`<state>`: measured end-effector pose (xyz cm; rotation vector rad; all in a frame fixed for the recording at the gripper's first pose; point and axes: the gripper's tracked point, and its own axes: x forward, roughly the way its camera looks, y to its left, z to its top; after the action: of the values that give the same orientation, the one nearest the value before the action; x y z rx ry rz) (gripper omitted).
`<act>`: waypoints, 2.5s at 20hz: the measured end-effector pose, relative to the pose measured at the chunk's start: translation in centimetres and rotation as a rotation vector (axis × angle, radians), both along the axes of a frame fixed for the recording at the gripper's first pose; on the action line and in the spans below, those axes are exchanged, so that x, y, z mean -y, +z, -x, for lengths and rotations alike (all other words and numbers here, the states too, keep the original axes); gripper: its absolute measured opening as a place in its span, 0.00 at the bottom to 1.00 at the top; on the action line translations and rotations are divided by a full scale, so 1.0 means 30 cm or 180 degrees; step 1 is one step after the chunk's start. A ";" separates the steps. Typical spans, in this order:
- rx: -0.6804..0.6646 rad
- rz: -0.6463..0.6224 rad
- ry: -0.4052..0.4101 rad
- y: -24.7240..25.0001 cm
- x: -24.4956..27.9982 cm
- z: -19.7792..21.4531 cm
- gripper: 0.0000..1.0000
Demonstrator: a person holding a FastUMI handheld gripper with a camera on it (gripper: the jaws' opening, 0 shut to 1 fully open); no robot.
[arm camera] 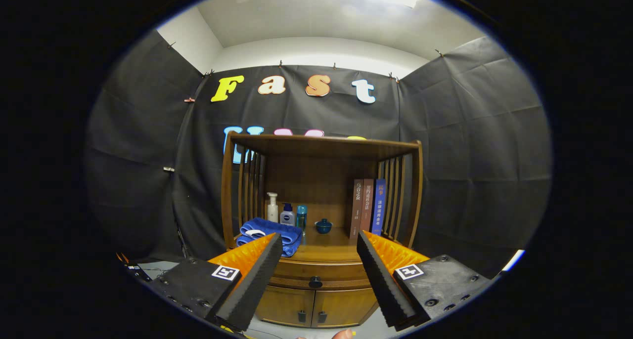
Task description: Pull open the drawer, take out the items inside it, and place them on the countertop above the cabinet.
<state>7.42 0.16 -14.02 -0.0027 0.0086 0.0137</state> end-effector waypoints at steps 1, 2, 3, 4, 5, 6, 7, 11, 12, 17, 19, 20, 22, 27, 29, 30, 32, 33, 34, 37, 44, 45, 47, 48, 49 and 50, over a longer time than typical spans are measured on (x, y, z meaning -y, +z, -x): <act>-0.0027 -0.0007 0.0003 -0.053 0.000 -0.028 0.98; -0.0080 -0.0006 0.0019 -0.114 -0.001 -0.062 0.98; -0.0136 0.0007 0.0040 -0.178 -0.002 -0.095 0.99; -0.0208 0.0030 0.0040 -0.248 0.007 -0.127 0.99; -0.0281 0.0051 0.0038 -0.310 0.015 -0.158 0.99; -0.0352 0.0065 0.0045 -0.372 0.021 -0.189 0.99; -0.0416 0.0068 0.0072 -0.423 0.020 -0.216 0.99; -0.0624 0.0042 0.0108 -0.604 -0.003 -0.307 0.99; -0.0650 0.0031 0.0104 -0.636 -0.012 -0.332 0.99; -0.0900 -0.0001 0.0093 -0.826 -0.046 -0.422 0.97; -0.0918 -0.0072 0.0055 -0.857 -0.047 -0.465 0.96; -0.0939 -0.0067 0.0018 -0.876 -0.045 -0.480 0.89; -0.1038 -0.0076 -0.0017 -0.921 -0.035 -0.503 0.74; -0.0998 -0.0175 -0.0016 -0.928 -0.023 -0.519 0.46; -0.1025 -0.0141 0.0006 -0.932 -0.021 -0.523 0.40; -0.1009 -0.0124 0.0014 -0.927 -0.023 -0.518 0.32; -0.1025 -0.0106 0.0034 -0.926 -0.023 -0.510 0.32; -0.1038 -0.0110 0.0033 -0.923 -0.020 -0.497 0.32; -0.1047 -0.0126 0.0022 -0.920 -0.015 -0.481 0.32; -0.1046 -0.0168 0.0004 -0.908 -0.009 -0.413 0.31; -0.1045 -0.0202 -0.0005 -0.880 -0.003 -0.237 0.31; -0.1036 -0.0202 -0.0005 -0.876 -0.003 -0.214 0.31; -0.1045 -0.0214 -0.0002 -0.868 -0.004 -0.171 0.31; -0.1057 -0.0229 -0.0002 -0.867 -0.006 -0.150 0.31; -0.1062 -0.0240 -0.0004 -0.865 -0.002 -0.134 0.31; -0.1064 -0.0244 -0.0008 -0.862 0.001 -0.118 0.31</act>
<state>10.95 0.13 -39.89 0.0762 0.3423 0.0119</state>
